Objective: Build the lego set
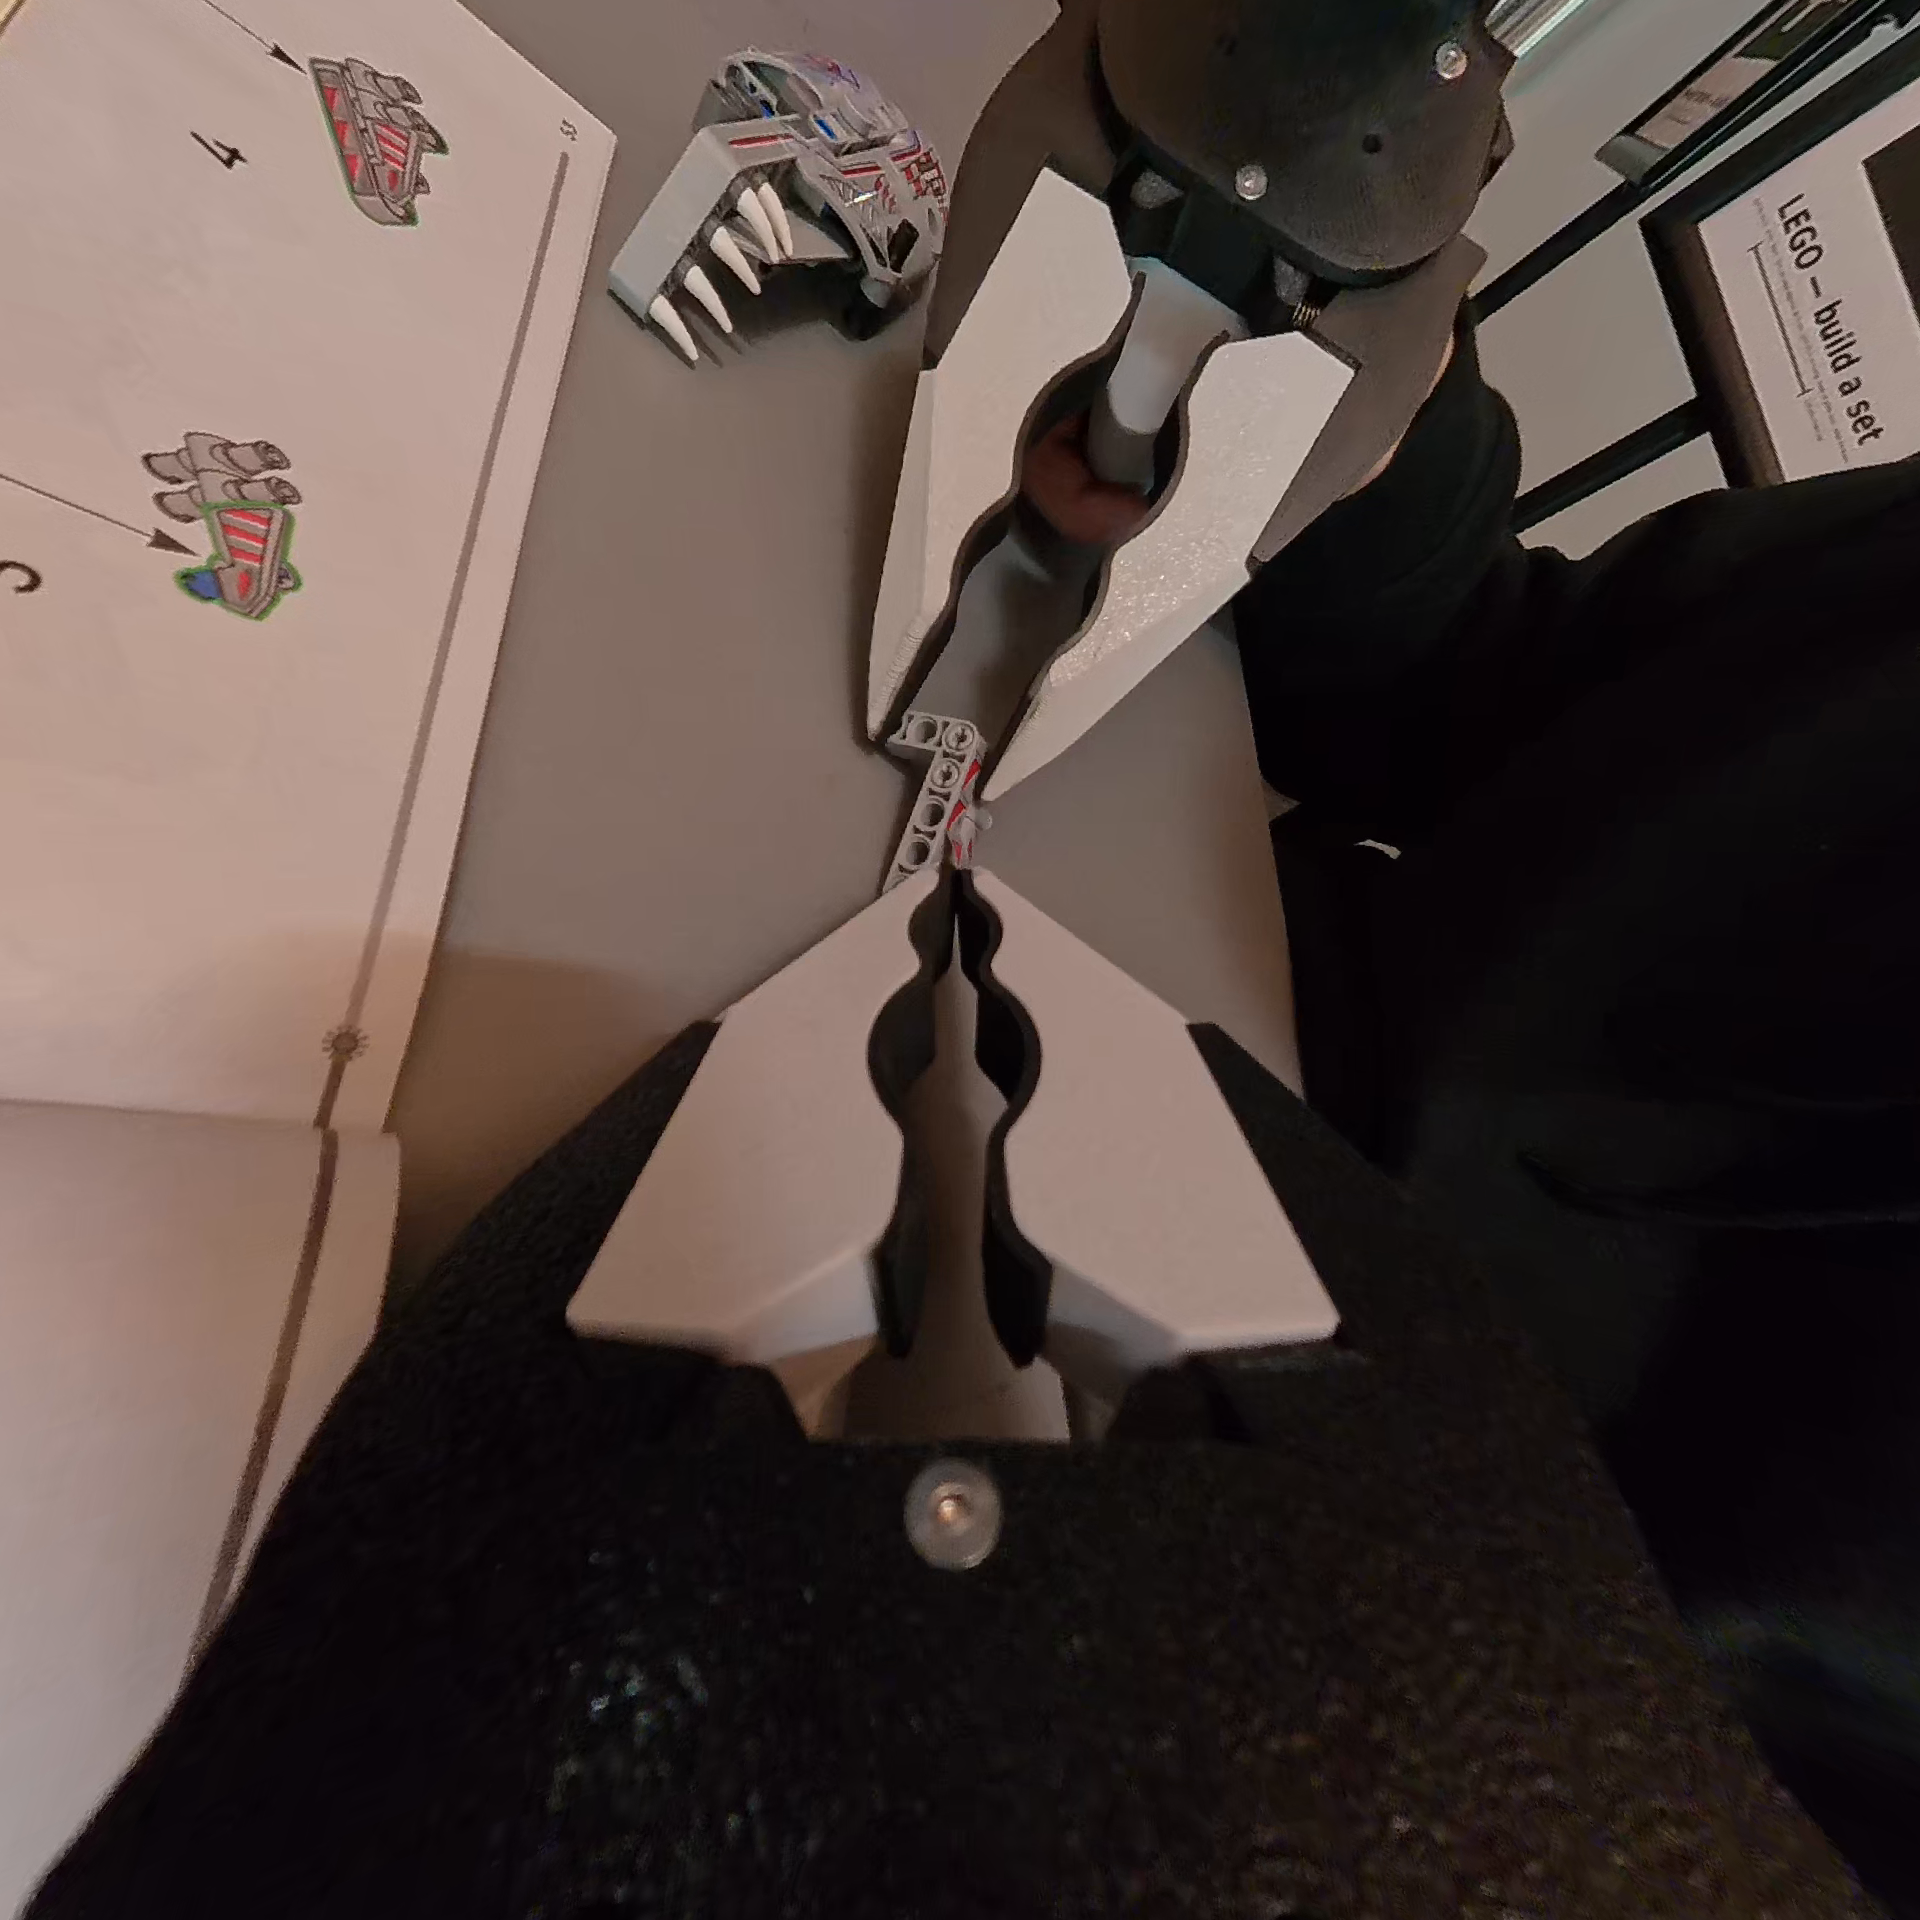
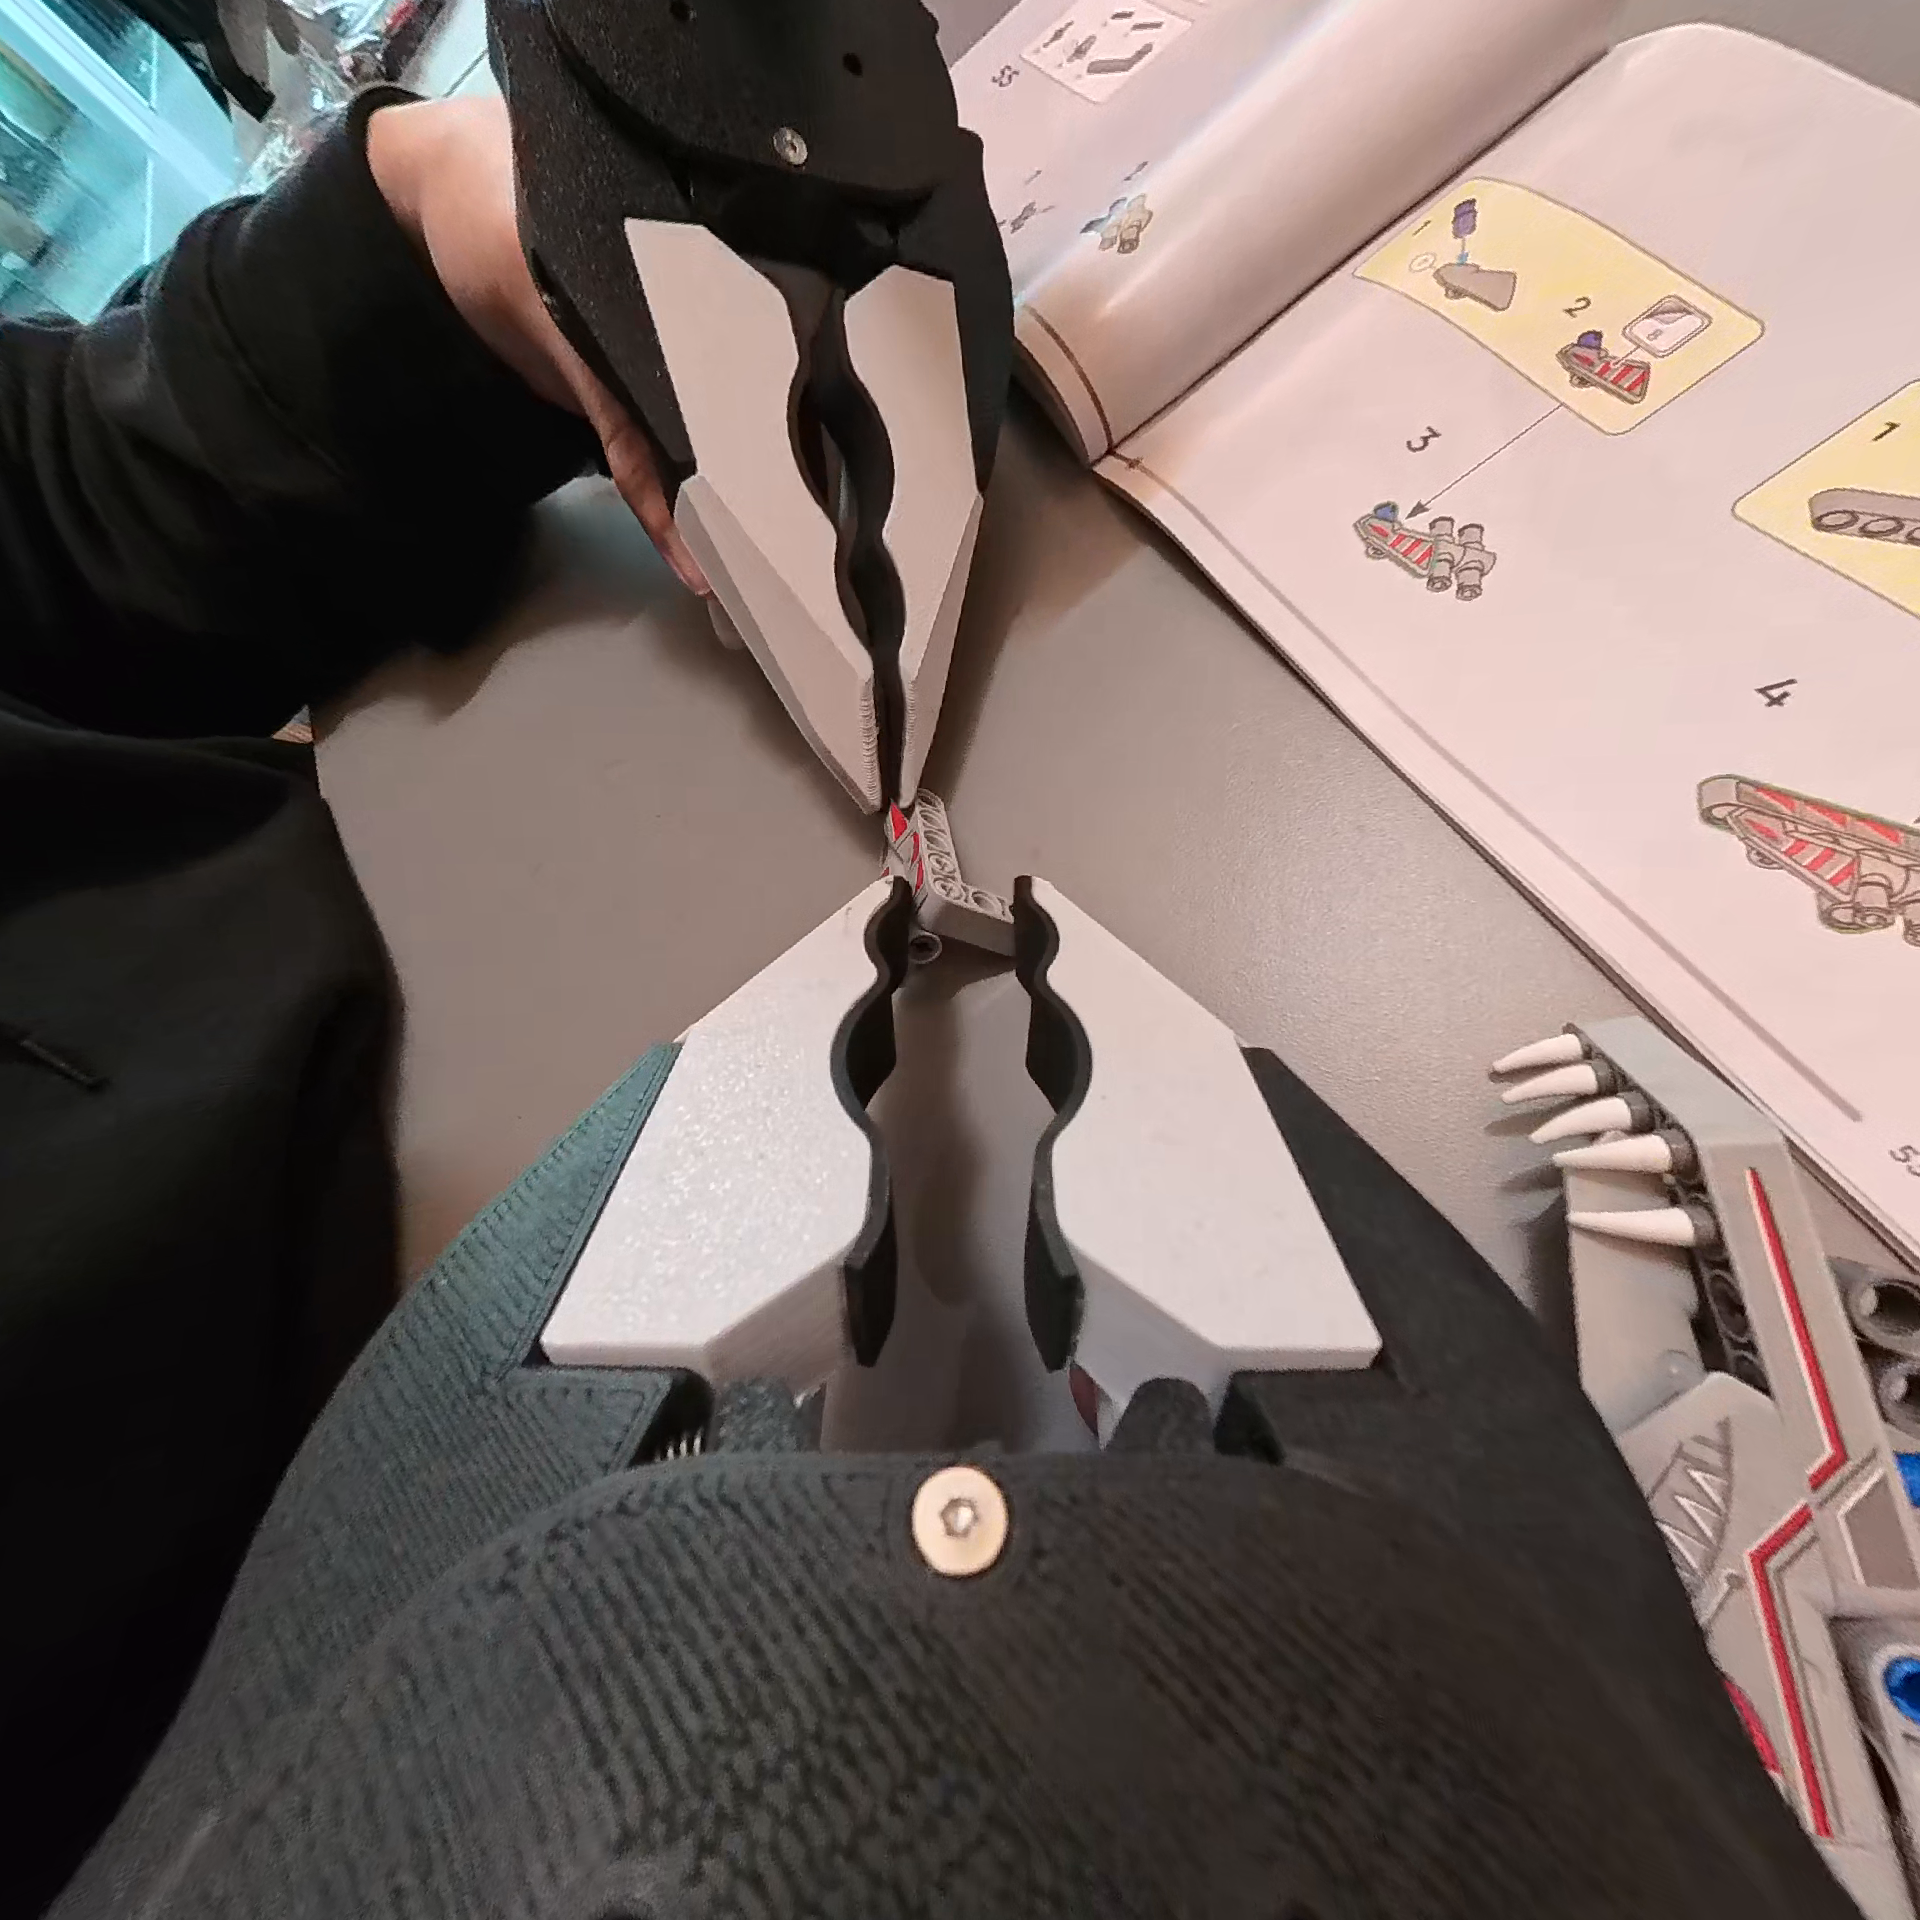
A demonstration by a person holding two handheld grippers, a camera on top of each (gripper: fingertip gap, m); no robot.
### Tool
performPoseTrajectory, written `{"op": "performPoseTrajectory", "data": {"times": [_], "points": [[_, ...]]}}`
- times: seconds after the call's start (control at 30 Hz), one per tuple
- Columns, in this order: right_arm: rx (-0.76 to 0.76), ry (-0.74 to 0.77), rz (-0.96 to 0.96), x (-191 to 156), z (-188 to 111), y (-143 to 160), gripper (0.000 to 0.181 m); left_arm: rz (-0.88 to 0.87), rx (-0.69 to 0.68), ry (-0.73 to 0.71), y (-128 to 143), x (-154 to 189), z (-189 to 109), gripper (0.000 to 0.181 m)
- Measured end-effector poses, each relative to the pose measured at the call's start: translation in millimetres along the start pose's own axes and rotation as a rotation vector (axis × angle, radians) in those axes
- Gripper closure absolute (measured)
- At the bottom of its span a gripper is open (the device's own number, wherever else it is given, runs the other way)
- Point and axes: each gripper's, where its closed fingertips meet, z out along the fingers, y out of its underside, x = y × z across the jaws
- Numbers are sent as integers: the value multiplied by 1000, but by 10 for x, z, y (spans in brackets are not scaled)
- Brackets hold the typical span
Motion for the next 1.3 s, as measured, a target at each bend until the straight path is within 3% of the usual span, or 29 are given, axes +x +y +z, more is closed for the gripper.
{"op": "performPoseTrajectory", "data": {"times": [0.7, 1.3], "points": [[0, 16, -26, -7, 4, 3, 163, -9, 7, -95, 13, -30, 4, 181], [-3, 16, -33, -10, 10, 5, 163, 132, 19, -192, 25, -45, -10, 181]]}}
